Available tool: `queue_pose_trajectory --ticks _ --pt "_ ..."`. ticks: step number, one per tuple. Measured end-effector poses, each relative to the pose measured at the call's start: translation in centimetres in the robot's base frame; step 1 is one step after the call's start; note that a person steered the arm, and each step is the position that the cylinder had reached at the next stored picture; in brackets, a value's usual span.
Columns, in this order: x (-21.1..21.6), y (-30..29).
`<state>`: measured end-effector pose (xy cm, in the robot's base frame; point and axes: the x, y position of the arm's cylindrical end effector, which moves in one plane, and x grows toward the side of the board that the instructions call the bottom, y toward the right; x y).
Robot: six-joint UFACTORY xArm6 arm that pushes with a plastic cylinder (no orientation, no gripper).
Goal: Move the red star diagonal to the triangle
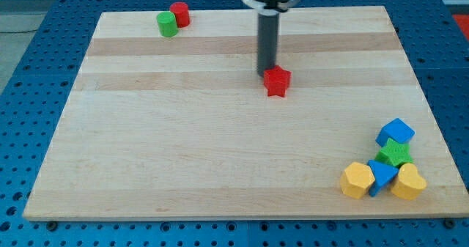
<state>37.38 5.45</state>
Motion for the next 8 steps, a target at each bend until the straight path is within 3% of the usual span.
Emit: queue_pose_trajectory --ticks 3,5,6,8 --pt "6.6 7.2" --pt "-2.4 8.0" --pt "-4.2 4.4" --pt "-3.5 -2.9"
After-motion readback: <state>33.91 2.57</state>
